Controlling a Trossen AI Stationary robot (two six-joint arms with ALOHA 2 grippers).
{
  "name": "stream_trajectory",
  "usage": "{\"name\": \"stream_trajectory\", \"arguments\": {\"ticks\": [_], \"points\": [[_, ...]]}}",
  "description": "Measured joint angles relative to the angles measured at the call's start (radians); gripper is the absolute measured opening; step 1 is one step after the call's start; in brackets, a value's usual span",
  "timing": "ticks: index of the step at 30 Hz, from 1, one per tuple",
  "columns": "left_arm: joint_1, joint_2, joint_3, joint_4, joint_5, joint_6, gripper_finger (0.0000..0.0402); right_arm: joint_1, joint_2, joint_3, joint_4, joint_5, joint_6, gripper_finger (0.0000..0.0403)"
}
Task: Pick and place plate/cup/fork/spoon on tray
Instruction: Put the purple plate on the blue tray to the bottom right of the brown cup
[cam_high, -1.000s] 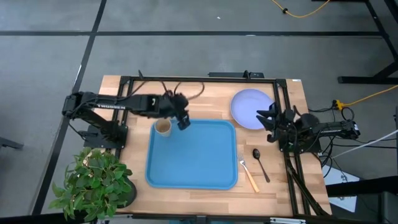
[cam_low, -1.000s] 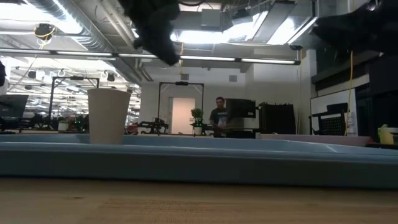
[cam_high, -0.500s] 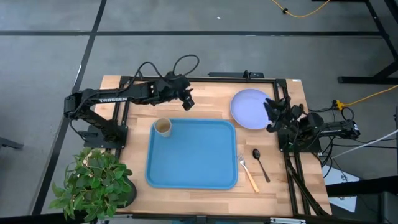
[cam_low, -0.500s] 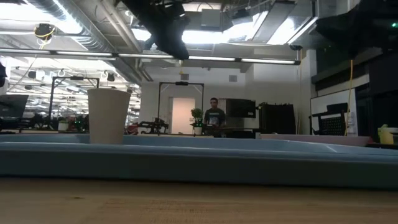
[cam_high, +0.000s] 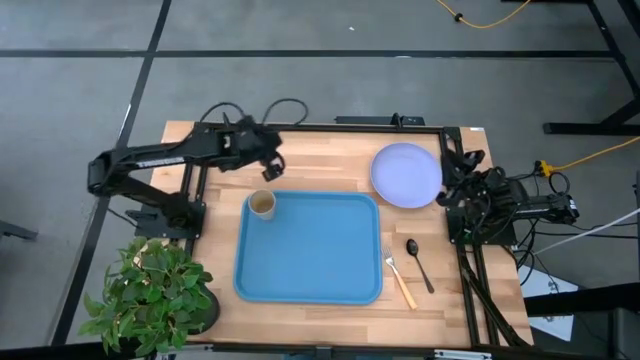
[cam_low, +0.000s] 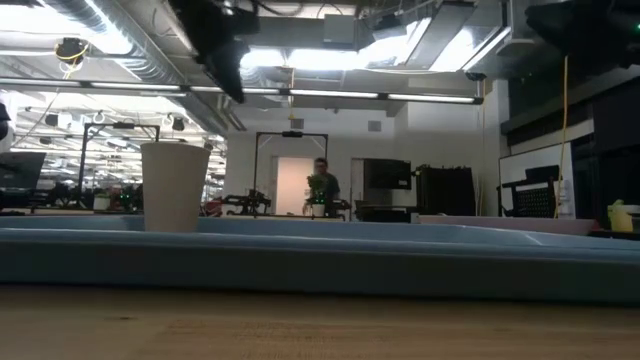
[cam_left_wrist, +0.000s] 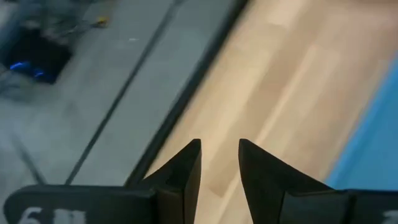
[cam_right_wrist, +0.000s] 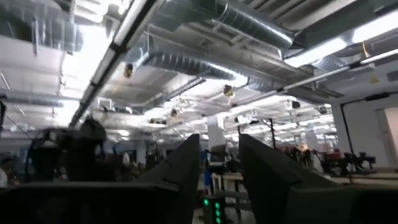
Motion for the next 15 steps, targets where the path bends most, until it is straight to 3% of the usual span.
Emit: {"name": "stream_trajectory", "arguments": {"ticks": [2,5,15], "points": [[-0.034,-0.063,-0.054,-0.002,-0.053,-0.028,0.0101,0.000,0.000,0.000,-0.015,0.029,0.001,0.0117],[-0.089,-0.164,-0.182,0.089,-0.053,-0.055,0.0101,0.000,0.000,0.000,-0.021,0.071,0.015,0.0117],[-0.177,-0.561,-0.736,0.740,-0.010,-0.044,0.0101,0.000,0.000,0.000,-0.022,0.085,0.129,0.0117]]}}
